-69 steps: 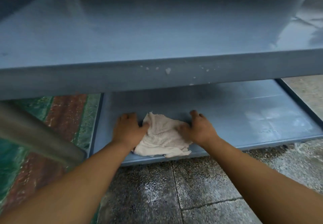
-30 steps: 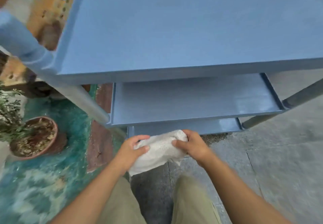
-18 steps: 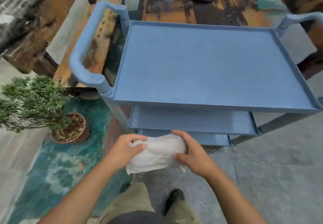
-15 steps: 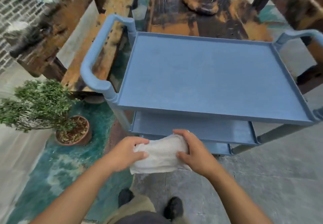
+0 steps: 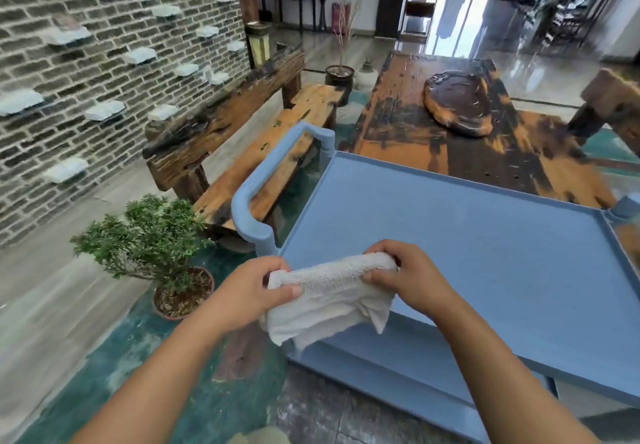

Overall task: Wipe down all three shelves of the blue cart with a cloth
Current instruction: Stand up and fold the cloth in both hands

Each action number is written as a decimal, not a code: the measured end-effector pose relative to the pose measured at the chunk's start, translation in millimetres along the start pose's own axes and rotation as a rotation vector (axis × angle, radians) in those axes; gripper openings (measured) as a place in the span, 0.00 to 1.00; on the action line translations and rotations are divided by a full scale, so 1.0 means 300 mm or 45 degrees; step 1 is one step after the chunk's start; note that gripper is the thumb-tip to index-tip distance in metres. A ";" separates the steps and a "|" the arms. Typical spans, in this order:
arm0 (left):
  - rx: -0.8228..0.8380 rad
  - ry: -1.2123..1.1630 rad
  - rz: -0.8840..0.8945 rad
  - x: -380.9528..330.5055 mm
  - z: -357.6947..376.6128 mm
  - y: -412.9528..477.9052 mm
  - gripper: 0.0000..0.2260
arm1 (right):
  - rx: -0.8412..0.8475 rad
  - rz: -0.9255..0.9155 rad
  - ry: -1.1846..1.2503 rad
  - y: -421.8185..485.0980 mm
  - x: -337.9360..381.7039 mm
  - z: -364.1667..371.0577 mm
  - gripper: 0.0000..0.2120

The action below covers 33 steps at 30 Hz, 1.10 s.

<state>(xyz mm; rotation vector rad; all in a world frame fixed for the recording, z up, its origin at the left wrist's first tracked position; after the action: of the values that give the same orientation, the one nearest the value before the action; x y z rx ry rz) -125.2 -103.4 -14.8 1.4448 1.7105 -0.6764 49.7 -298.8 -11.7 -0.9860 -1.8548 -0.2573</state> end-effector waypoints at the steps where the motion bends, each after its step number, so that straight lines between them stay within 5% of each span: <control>1: -0.022 -0.035 -0.005 0.005 -0.017 0.003 0.13 | 0.028 -0.012 0.034 0.031 0.023 0.002 0.10; 10: -0.399 -0.104 -0.084 0.191 -0.284 0.142 0.13 | 0.199 -0.005 0.252 0.512 0.248 0.122 0.10; 14: -0.390 -0.185 -0.188 0.314 -0.358 0.206 0.17 | 0.290 0.012 0.249 0.718 0.336 0.222 0.14; 18: -0.417 -0.192 -0.213 0.415 -0.397 0.258 0.06 | 0.289 -0.017 0.115 0.885 0.409 0.316 0.11; 33: -0.841 -0.633 -0.507 0.680 -0.440 0.319 0.30 | -0.074 -0.174 -0.579 1.197 0.561 0.522 0.14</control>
<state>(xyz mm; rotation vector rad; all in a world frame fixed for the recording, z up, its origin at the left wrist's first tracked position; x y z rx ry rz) -71.2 136.5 -102.8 0.4376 1.6043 -0.5374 174.1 108.5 -33.9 -1.0178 -2.3447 -0.1780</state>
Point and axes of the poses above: each hand's wrist, its own y-axis towards the middle knuckle, its own z-axis out of the palm, x = y × z, the point moved 6 cm from there along y, towards the middle knuckle, and after that the axes turned 13 degrees about z, right-handed, at the moved point
